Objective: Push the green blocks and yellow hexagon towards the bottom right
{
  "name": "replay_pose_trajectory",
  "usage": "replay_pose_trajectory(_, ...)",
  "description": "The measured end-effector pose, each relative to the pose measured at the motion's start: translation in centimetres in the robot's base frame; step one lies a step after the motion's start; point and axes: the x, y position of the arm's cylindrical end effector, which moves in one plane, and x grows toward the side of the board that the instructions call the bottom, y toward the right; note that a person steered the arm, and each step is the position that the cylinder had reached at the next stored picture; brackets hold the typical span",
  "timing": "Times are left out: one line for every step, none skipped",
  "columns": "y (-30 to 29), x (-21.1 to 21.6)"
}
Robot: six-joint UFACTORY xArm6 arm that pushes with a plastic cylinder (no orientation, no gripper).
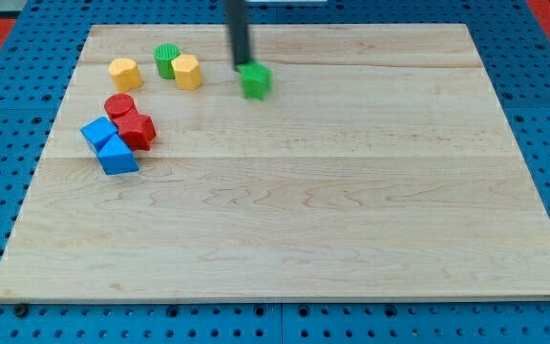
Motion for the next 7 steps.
replay_pose_trajectory(11.7, 6.5)
replay_pose_trajectory(19.1, 11.0)
replay_pose_trajectory(17.2, 7.8)
replay_pose_trajectory(10.8, 0.8)
replay_pose_trajectory(3.1, -6.6)
replay_pose_trajectory(-4.0, -11.0)
replay_pose_trajectory(-4.8, -11.1)
